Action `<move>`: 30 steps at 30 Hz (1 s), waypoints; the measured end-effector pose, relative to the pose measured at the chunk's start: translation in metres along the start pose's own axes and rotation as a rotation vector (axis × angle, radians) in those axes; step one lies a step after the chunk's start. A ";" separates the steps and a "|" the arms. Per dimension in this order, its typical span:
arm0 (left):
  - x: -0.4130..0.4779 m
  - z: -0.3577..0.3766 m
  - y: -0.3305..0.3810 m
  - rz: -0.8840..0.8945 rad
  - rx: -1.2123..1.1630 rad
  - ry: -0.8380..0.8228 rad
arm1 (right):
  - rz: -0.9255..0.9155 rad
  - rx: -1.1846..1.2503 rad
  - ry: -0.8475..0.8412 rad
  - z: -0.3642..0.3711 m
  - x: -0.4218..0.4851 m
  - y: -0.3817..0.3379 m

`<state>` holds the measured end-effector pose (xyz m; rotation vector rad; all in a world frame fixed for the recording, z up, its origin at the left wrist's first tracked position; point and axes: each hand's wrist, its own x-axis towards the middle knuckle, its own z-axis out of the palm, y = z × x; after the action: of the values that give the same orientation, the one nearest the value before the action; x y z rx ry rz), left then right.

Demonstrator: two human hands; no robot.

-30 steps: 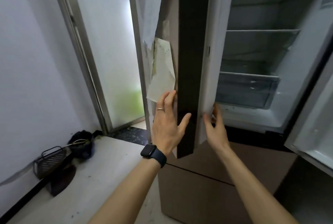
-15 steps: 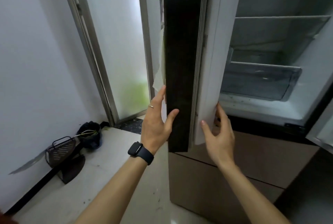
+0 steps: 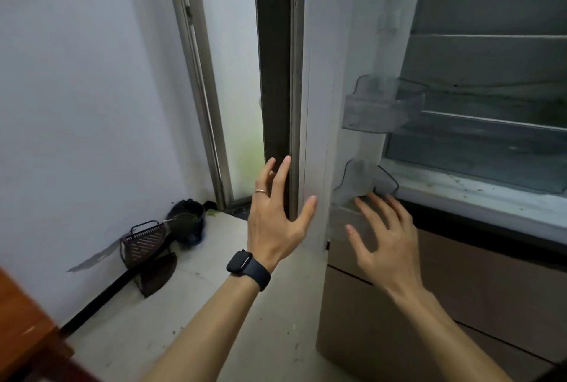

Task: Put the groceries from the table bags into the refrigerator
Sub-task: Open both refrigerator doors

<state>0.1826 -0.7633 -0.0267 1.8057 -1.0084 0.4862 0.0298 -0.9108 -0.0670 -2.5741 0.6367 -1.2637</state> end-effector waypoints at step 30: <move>0.047 -0.004 -0.108 -0.140 0.056 -0.264 | -0.151 -0.311 -0.021 0.106 0.030 -0.062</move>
<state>0.2976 -0.7595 -0.0520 2.0114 -1.0435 0.1940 0.1476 -0.8702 -0.0883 -2.9340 0.6954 -1.2674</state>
